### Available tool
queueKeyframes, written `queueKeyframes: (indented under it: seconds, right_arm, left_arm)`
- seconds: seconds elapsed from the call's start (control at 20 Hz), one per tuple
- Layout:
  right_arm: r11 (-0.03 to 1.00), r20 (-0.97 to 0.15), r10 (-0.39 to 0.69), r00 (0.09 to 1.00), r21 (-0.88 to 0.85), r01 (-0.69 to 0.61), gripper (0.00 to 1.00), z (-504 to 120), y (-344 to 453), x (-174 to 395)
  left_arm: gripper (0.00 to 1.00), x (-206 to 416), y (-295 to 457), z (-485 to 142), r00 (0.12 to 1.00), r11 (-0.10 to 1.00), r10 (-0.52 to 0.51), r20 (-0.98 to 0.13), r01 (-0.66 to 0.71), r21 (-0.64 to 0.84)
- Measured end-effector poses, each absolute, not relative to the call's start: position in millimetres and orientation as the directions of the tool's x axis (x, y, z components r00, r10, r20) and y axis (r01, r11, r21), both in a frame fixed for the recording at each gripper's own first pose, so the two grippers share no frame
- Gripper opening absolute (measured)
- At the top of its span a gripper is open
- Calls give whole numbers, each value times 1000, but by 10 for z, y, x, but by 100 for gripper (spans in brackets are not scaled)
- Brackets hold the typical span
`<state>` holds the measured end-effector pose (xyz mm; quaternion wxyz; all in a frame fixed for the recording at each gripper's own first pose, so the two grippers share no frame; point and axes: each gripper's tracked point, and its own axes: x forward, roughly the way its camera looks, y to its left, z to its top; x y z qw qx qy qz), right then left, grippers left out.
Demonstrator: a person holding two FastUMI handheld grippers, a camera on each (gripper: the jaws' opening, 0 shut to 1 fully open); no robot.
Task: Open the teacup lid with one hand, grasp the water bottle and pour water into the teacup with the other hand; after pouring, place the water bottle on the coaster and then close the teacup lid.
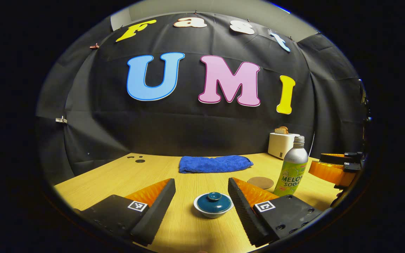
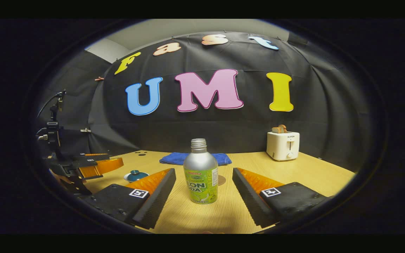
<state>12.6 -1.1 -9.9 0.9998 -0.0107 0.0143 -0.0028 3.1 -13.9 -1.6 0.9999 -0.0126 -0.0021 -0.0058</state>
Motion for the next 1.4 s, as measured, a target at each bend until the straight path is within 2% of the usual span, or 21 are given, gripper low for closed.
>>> queueKeyframes:
  seconds: [0.65,1.2,1.4]
  right_arm:
    - [998,-35,4,999,-61,-7,100,-132,88,129]
    - [998,-72,7,997,-56,-11,100,-204,31,133]
    - [999,-84,24,996,-37,-27,100,-264,44,147]
  left_arm:
    - [95,27,-141,-117,999,1000,-19,-29,19,2]
    - [95,434,-336,-432,988,997,-80,-131,78,-22]
    - [91,585,-409,-537,981,995,-101,-167,100,-14]
